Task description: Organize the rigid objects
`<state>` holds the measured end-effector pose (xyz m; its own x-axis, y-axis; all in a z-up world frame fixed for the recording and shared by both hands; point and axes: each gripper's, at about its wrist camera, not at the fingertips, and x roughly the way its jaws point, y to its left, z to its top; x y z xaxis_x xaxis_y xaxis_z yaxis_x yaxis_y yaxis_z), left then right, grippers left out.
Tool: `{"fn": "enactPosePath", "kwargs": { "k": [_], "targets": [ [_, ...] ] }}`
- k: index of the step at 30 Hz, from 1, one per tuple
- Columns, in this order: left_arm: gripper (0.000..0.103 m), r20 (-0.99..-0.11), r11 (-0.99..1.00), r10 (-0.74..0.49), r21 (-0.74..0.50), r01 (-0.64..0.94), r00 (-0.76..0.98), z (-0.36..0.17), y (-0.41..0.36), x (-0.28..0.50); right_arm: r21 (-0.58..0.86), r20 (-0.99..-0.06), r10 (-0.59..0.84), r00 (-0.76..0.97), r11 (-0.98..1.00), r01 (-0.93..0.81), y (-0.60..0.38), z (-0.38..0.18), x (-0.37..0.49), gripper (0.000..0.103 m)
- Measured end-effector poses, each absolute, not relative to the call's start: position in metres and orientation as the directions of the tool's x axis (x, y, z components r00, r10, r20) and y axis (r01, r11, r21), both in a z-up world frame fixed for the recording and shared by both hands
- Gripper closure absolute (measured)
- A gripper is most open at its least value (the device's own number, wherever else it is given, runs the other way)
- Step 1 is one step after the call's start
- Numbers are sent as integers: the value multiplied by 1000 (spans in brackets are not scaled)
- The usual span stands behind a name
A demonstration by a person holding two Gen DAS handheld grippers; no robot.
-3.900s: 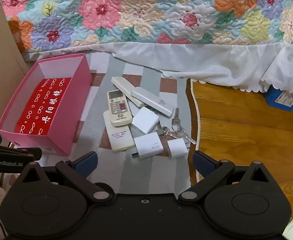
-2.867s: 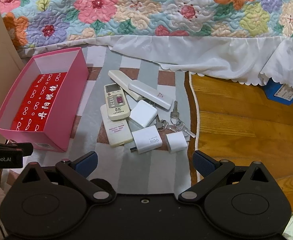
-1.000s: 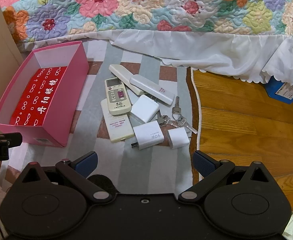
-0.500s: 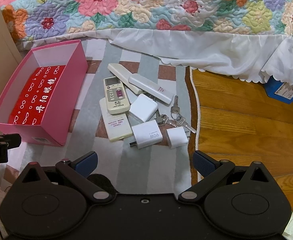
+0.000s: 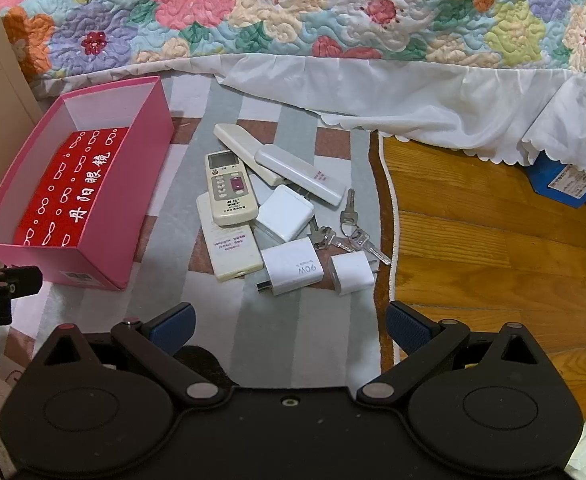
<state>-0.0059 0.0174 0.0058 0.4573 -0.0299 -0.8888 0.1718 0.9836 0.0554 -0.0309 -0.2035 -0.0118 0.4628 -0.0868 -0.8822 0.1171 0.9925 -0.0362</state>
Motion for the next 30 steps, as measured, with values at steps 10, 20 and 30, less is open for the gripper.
{"fn": "enactPosePath", "kwargs": {
  "k": [10,20,30],
  "targets": [
    [2,-902,988,-35,33,150,430,1,22,-5,-41,-890,-84,449,994,104,-203,-16,-32,1],
    [5,-787,978,-35,99,183,616,49,57,21,98,-725,129,677,992,-83,-205,-3,-35,1],
    [5,-854,989,84,136,64,513,13,98,116,145,-786,238,570,968,-204,-195,-39,38,4]
  ]
}}
